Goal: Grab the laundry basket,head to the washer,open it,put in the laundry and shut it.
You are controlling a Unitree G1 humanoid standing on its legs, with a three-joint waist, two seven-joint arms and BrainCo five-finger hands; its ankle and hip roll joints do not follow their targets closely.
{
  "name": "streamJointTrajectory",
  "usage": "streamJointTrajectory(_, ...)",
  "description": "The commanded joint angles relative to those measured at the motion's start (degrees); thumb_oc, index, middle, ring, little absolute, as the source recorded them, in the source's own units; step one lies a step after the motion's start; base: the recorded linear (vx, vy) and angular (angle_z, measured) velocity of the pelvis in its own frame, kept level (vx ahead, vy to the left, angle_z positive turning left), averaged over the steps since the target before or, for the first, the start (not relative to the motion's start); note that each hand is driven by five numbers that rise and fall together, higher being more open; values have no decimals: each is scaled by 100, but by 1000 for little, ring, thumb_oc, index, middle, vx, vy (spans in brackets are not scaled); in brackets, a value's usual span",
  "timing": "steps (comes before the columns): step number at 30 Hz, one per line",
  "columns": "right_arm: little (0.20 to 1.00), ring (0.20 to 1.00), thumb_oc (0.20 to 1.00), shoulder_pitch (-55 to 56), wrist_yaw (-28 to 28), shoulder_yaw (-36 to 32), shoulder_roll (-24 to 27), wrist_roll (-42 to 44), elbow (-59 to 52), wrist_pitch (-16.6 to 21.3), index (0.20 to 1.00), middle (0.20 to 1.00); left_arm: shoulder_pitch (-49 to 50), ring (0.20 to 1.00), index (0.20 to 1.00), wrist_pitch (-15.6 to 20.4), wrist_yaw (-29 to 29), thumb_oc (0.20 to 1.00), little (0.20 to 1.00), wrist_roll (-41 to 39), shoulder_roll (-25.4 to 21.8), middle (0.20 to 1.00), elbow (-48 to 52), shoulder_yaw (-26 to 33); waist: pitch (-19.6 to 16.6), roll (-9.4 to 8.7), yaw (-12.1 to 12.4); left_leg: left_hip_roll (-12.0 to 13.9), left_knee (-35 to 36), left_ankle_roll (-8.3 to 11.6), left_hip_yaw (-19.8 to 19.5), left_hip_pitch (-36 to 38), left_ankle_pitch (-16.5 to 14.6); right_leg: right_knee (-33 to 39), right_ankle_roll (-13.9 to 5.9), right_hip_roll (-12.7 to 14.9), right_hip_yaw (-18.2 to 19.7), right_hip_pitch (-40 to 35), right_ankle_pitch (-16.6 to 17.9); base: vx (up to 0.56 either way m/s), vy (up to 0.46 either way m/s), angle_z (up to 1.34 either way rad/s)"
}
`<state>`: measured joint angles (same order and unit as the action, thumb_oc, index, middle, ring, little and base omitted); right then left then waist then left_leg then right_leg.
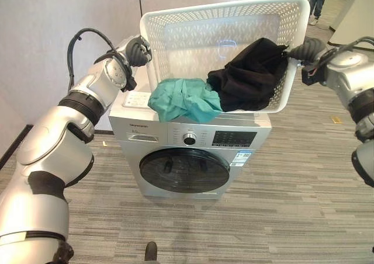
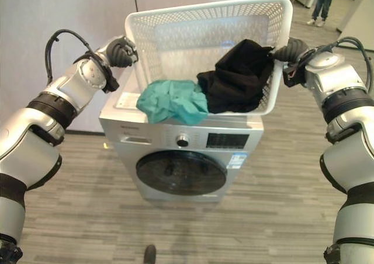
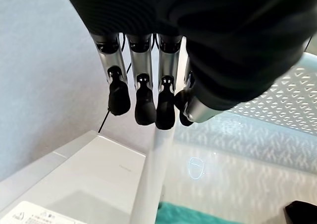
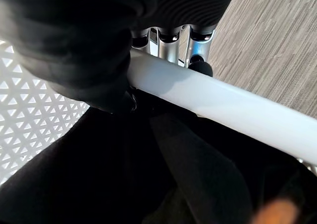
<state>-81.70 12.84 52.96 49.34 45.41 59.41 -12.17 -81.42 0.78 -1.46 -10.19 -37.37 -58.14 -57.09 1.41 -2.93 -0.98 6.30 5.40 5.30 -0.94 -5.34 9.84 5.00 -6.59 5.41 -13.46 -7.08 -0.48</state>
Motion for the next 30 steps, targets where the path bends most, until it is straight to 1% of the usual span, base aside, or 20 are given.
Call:
streamJointTrajectory(1,200,200,200,-976,-99,-214,674,509,-12,548,200,200,-459,200,200,213,-108,200,200,5,-301,200,-403,-19,-156,128,228,259,-47,92,277,997,-971,-362,-69,30,-220,287,-286,0,0,0)
streamJointTrajectory(3,200,200,200,-759,-115,-378,714,722,-104,566,200,200,-436,200,200,234,-107,200,200,-18,-371,200,-340,-6,-152,146,220,270,-47,94,286,1010,-970,-395,-68,31,-226,295,-297,0,0,0)
streamJointTrajectory(6,200,200,200,-559,-97,-492,714,779,-104,530,200,200,-390,200,200,239,-83,200,200,-24,-449,200,-272,0,-151,164,214,273,-40,89,290,1030,-970,-408,-68,28,-222,299,-298,0,0,0)
streamJointTrajectory(8,200,200,200,-350,-101,-582,696,787,-228,525,200,200,-337,200,200,243,-85,200,200,6,-529,200,-165,3,-148,172,218,277,-40,85,301,1041,-973,-412,-70,25,-219,294,-299,0,0,0)
streamJointTrajectory(9,200,200,200,-217,-112,-671,713,896,-490,556,200,200,-353,200,200,249,-102,200,200,21,-628,200,-66,4,-141,189,206,273,-40,79,316,1052,-972,-418,-72,25,-211,293,-303,0,0,0)
streamJointTrajectory(14,200,200,200,-182,-162,-706,816,1048,-857,646,200,200,-424,200,200,244,-159,200,200,109,-794,200,38,-24,-138,202,198,278,-40,75,329,1053,-969,-436,-75,30,-202,309,-305,-2,-1,-1)
streamJointTrajectory(18,200,200,200,-377,-217,-617,1052,1188,-1223,787,200,200,-468,200,200,237,-182,200,200,200,-1013,200,177,-93,-157,206,186,262,-47,71,343,1060,-985,-448,-91,48,-200,311,-305,0,0,0)
streamJointTrajectory(21,200,200,200,-440,-246,-620,1130,1288,-1414,833,200,200,-404,200,200,232,-171,200,200,224,-1086,200,300,-69,-190,205,177,259,-49,69,351,1083,-1004,-445,-98,62,-194,291,-306,0,0,0)
streamJointTrajectory(25,200,200,200,-712,-289,-534,1163,1356,-1261,858,200,200,-385,200,200,245,-162,200,200,188,-1058,200,290,-88,-226,196,175,255,-58,65,366,1095,-1030,-461,-105,73,-188,279,-315,0,0,0)
streamJointTrajectory(30,200,200,200,-1271,-315,-269,1037,1329,-808,836,200,200,-451,200,200,269,-160,200,200,85,-881,200,110,-156,-308,165,177,251,-65,66,381,1115,-1055,-474,-113,83,-189,262,-312,0,0,0)
